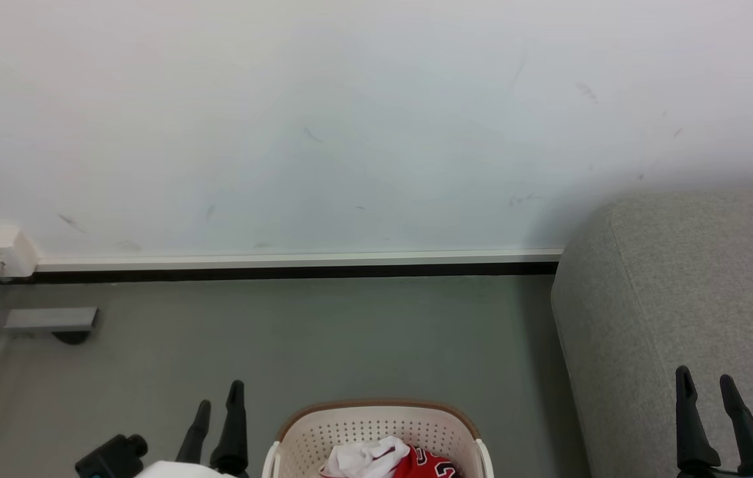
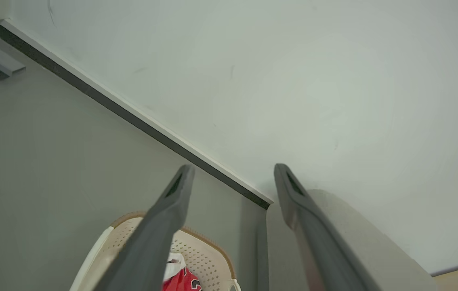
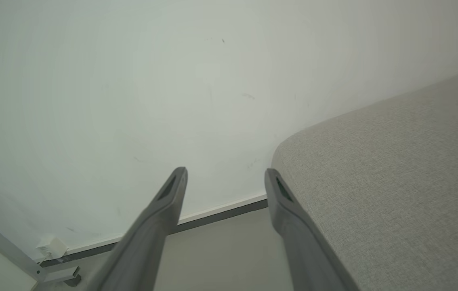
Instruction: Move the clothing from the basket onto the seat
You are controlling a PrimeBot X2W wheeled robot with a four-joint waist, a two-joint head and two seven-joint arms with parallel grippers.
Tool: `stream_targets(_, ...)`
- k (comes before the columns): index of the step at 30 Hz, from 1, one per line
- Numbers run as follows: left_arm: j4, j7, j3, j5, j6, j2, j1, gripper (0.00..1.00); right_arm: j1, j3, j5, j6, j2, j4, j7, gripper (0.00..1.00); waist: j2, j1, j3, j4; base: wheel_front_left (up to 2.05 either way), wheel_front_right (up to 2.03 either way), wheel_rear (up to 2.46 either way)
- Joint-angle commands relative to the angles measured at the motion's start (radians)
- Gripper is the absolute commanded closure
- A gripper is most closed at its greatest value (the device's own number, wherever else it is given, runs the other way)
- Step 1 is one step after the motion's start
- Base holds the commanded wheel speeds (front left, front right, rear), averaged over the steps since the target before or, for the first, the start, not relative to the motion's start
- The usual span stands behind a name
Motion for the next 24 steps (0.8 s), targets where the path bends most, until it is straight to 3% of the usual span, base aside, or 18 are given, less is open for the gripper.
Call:
stream_targets(1, -0.003, -0.011, -0.003, 0.047, 0.003, 0.007, 0.001, 0.0, 0.001, 0.001, -0.037, -0.001, -0.014, -0.011, -0.011, 0.0, -0.0001, 0.0, 0.0, 0.001, 0.0, 0.0, 0.0)
stream_targets(24, -0.015, -0.064, -0.013, 0.434, 0.016, 0.009, 0.017, 0.0, 0.018, -0.002, -0.283, -0.002, -0.032, 0.051, -0.063, 0.0, -0.0001, 0.0, -0.001, 0.007, 0.0, 0.0, 0.0)
